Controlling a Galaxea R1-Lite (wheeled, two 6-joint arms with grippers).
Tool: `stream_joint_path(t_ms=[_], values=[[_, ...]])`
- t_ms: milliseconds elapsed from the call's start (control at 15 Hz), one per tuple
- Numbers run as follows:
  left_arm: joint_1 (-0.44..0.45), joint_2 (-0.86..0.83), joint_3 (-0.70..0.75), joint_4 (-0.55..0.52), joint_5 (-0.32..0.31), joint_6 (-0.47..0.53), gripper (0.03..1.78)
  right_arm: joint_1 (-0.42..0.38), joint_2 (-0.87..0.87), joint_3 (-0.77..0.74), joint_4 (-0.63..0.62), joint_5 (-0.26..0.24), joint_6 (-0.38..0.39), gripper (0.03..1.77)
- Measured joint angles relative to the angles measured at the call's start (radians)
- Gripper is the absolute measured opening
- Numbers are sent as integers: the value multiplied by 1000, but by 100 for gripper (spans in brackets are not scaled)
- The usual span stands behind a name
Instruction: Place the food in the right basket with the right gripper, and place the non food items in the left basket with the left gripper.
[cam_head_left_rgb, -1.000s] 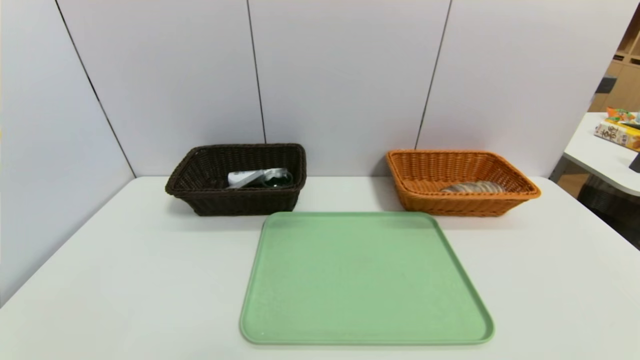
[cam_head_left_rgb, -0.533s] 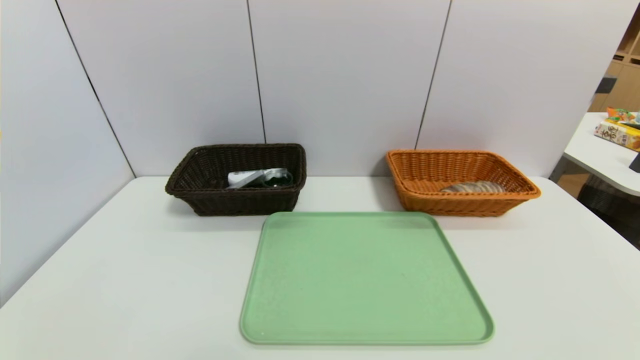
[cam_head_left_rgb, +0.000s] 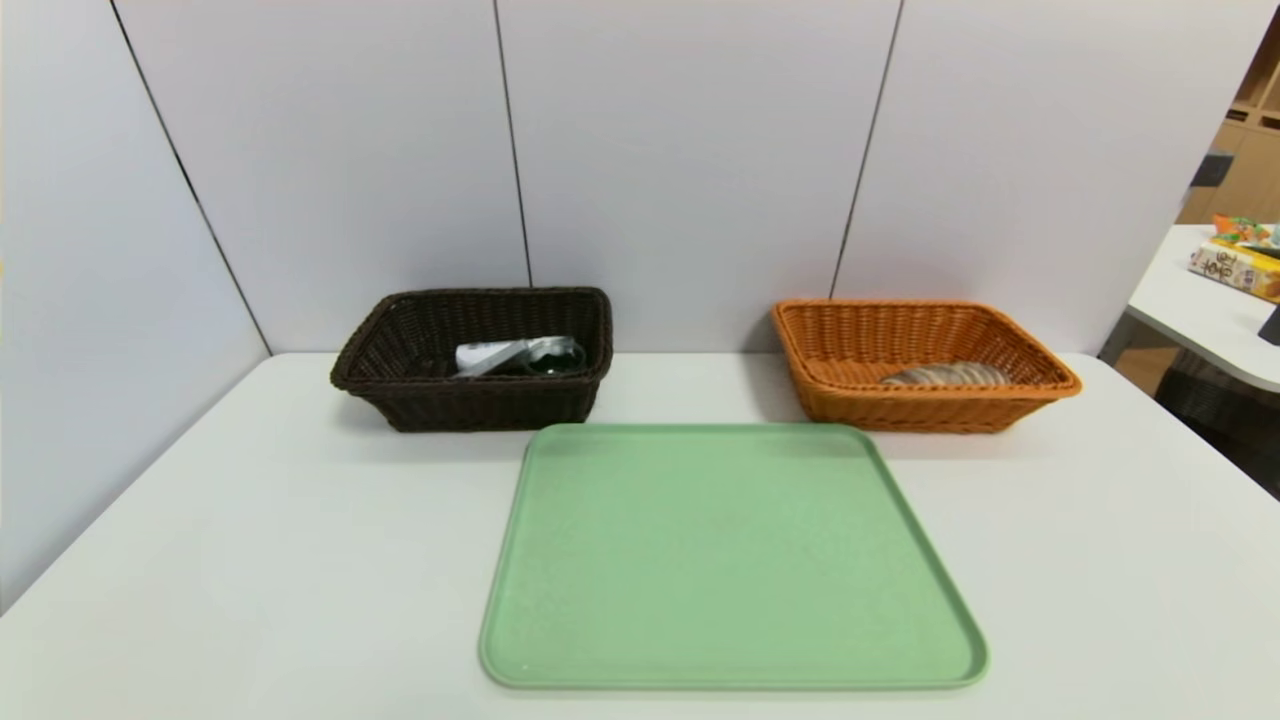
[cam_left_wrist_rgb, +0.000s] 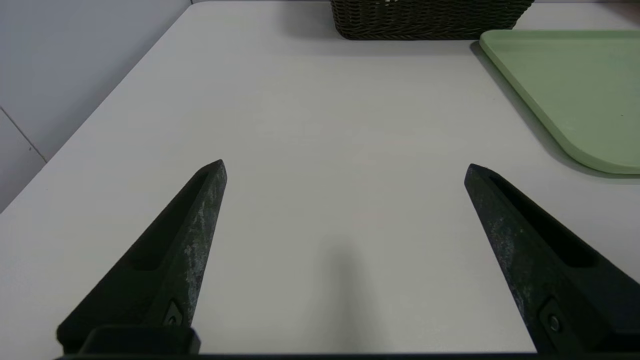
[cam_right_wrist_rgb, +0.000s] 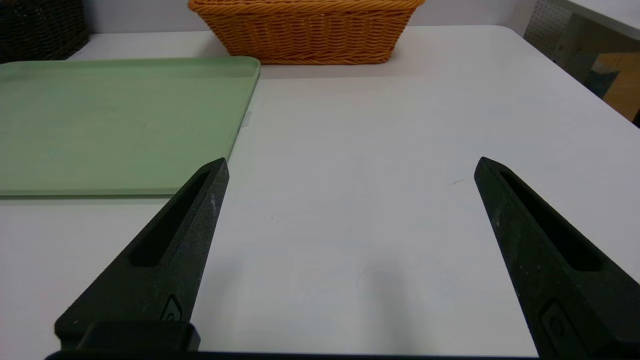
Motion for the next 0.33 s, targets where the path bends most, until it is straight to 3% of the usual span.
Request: stream_joint_path(t_ms=[333], values=[[0,0,0,-1,0,4,169,0,0,0,0,0,0,170]])
